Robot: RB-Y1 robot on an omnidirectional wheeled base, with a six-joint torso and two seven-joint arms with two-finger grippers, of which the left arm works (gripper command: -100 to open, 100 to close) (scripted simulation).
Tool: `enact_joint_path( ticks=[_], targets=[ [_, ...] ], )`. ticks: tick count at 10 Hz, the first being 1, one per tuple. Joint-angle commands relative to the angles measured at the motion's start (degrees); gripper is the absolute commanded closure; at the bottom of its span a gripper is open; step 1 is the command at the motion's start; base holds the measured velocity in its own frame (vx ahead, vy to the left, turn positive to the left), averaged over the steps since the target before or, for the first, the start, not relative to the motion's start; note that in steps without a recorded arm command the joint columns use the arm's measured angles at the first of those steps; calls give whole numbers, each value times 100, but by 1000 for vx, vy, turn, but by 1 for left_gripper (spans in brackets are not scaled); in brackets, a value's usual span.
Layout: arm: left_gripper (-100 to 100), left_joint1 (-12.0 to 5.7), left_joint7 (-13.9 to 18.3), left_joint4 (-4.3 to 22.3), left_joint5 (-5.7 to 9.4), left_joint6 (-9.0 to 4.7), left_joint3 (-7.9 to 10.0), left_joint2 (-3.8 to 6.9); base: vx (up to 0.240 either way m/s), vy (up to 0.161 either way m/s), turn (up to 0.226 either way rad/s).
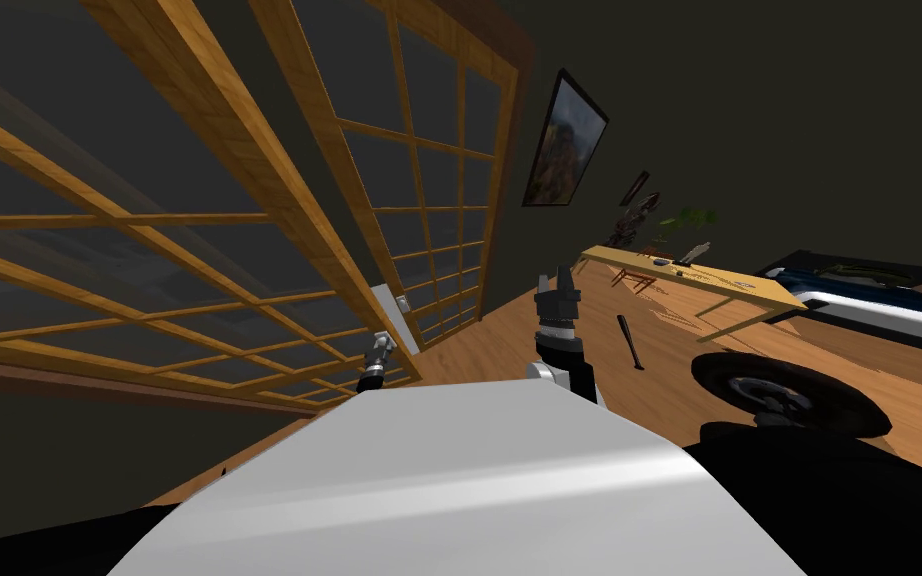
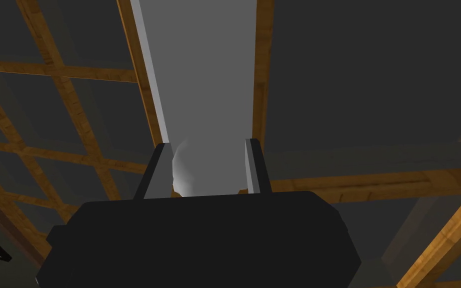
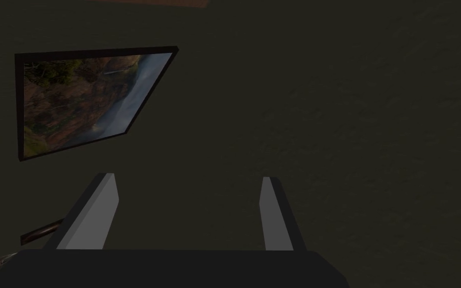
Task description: Pull the door open
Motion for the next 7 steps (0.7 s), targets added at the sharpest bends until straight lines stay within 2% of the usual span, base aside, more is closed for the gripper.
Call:
enact_joint_path(
  ticks=[1,2,7],
  targets=[
    [100,-1,3,-10,7,-16,9,6,-6,-1,2],
    [100,-1,3,-10,7,-16,9,6,0,0,0],
    [100,19,694,-9,204,-2,-112,24,-20,7,-35]
  ],
)
